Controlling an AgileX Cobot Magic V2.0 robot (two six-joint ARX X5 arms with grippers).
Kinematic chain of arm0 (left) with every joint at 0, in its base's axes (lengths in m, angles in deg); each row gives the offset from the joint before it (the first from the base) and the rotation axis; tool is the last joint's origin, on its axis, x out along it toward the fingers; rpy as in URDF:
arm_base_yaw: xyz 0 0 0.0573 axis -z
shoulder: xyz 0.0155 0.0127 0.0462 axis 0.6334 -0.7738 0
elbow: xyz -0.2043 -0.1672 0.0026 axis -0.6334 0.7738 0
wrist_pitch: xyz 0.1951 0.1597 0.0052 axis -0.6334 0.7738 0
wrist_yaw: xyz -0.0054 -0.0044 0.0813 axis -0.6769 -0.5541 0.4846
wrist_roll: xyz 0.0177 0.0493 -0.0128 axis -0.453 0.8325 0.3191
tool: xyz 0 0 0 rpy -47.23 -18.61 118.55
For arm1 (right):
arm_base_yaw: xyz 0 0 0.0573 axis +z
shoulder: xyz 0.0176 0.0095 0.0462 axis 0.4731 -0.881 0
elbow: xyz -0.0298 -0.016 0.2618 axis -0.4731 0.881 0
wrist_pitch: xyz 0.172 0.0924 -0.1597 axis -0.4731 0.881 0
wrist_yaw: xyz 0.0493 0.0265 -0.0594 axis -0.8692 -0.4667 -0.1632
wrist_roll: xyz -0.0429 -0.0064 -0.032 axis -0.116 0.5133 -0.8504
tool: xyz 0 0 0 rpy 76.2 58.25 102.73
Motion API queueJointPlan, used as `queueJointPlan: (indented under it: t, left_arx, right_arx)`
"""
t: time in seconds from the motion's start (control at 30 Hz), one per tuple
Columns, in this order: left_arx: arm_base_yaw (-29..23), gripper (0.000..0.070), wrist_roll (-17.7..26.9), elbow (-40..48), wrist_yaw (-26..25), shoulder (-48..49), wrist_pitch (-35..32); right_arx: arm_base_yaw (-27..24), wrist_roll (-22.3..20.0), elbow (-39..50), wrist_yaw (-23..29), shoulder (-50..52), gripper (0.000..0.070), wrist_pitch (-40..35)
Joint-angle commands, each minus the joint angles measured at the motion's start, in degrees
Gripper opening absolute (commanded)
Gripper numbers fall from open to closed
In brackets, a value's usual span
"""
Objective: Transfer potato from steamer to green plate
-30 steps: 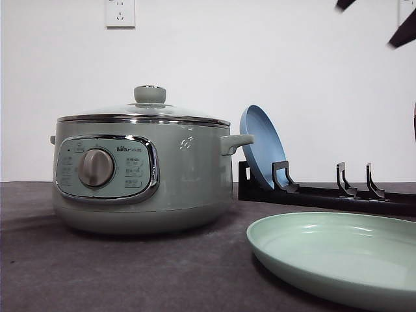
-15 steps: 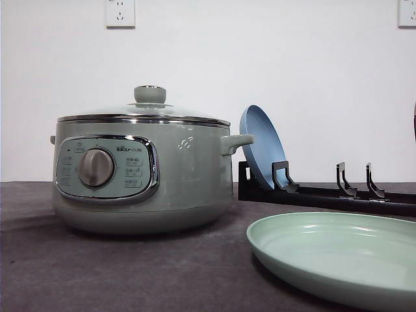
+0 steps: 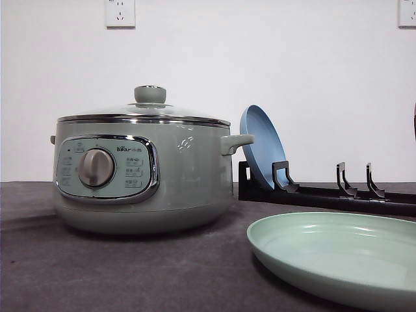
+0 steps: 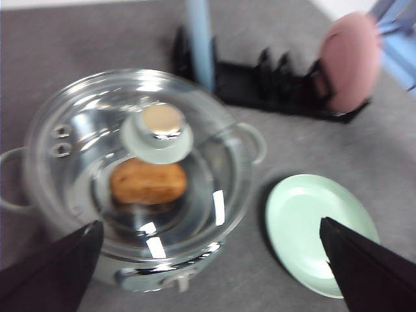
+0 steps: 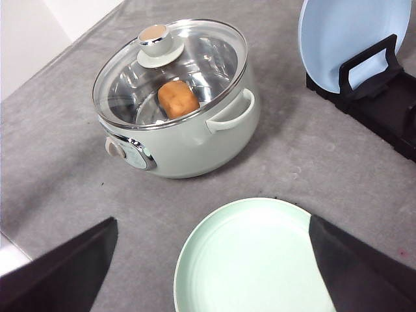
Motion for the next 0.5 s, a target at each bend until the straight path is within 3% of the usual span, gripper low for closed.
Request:
queueJointPlan:
  t: [0.0,0.23,0.47]
  left_arx:
    - [0.6,0.07,1.2,-4.5,1.5,-3.9,2.1]
    - [3.2,0.07,1.2,-17.9,6.0,-18.0,8.9]
    - [6.6,0.07,2.2,-26.9,13.6,-29.2,10.1]
  right_arx:
    - [0.2,0.3,-0.6,-0.2,-0.1,0.0597,-1.1]
    - [0.2,0.4,-0.6,-0.2,-0.1,0.0597,-3.4]
    - [0.2,0.3,-0.6,-0.1,-0.1,0.0597,-4.1]
